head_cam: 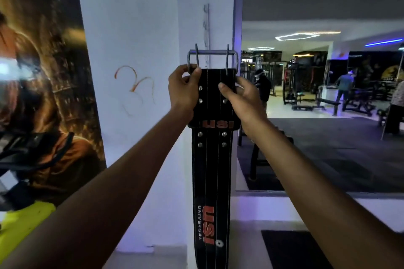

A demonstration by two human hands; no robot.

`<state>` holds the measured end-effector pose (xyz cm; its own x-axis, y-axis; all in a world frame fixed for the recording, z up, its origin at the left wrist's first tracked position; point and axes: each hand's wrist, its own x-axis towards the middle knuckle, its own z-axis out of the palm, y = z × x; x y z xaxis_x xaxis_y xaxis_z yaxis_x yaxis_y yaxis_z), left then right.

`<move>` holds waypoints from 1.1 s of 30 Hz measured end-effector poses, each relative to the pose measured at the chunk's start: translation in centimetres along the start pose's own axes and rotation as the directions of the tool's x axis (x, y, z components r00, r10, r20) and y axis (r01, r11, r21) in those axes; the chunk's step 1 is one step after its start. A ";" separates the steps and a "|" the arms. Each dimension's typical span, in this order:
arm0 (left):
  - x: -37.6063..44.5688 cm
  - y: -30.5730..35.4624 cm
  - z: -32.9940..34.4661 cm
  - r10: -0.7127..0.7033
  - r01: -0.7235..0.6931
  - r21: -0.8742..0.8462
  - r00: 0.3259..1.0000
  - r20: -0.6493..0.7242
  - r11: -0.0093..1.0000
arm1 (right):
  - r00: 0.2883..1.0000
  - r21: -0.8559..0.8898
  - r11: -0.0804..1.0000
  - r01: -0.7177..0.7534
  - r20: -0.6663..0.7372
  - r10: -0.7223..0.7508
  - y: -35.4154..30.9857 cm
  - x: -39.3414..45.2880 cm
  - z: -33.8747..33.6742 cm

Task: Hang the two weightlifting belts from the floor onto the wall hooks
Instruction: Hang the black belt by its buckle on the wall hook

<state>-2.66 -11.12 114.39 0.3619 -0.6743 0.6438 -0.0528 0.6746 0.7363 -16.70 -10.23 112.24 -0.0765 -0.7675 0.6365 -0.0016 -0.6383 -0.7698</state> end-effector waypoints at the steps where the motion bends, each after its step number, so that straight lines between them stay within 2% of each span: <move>1: 0.6 0.6 0.5 0.012 -0.012 -0.004 1.000 -0.005 1.000 | 0.999 -0.011 0.999 0.035 -0.009 -0.035 -0.2 0.2 0.1; 7: 4.1 2.9 2.6 0.030 -0.031 -0.058 0.999 -0.021 0.998 | 0.991 0.027 0.991 0.129 -0.035 -0.128 0.9 0.3 -0.8; 12: 6.5 5.2 3.4 0.019 -0.024 -0.119 0.999 -0.050 0.993 | 0.997 0.073 0.995 0.063 0.032 -0.065 5.8 -1.7 -1.7; 15: 7.3 6.0 3.9 0.028 -0.038 -0.131 0.997 -0.075 0.991 | 0.999 -0.017 1.000 -0.007 0.036 0.008 9.3 -3.9 -1.4; 18: 7.7 6.1 4.0 0.030 -0.040 -0.118 0.996 -0.085 0.992 | 0.986 -0.082 0.986 -0.144 0.077 0.151 13.0 -7.3 -1.3; 21: 7.9 5.6 3.9 0.029 -0.036 -0.092 0.996 -0.081 0.995 | 0.932 -0.164 0.946 -0.281 0.187 0.310 17.6 -11.0 -2.2; 24: 8.1 5.1 3.8 0.018 -0.025 -0.081 0.996 -0.093 0.996 | 0.875 -0.244 0.908 -0.342 0.270 0.402 19.3 -12.4 -3.2; 26: 8.3 4.8 3.7 0.008 -0.015 -0.081 0.996 -0.086 0.997 | 0.883 -0.259 0.911 -0.321 0.266 0.387 18.1 -11.1 -3.2; 28: 8.3 4.3 3.7 -0.013 0.006 -0.091 0.997 -0.077 0.996 | 0.920 -0.219 0.937 -0.272 0.226 0.320 15.0 -8.0 -2.6; 30: 8.2 3.8 3.8 -0.037 0.029 -0.105 0.997 -0.070 0.994 | 0.967 -0.120 0.973 -0.196 0.142 0.212 11.8 -4.4 -1.8; 33: 8.1 3.5 3.9 -0.054 0.045 -0.120 0.996 -0.073 0.992 | 0.991 0.010 0.991 -0.130 0.040 0.129 8.7 -0.7 -1.2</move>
<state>-3.60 -15.38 122.98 0.4313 -0.6858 0.5862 0.0752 0.6748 0.7341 -17.82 -15.14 105.06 -0.0361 -0.8454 0.5330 0.0187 -0.5338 -0.8454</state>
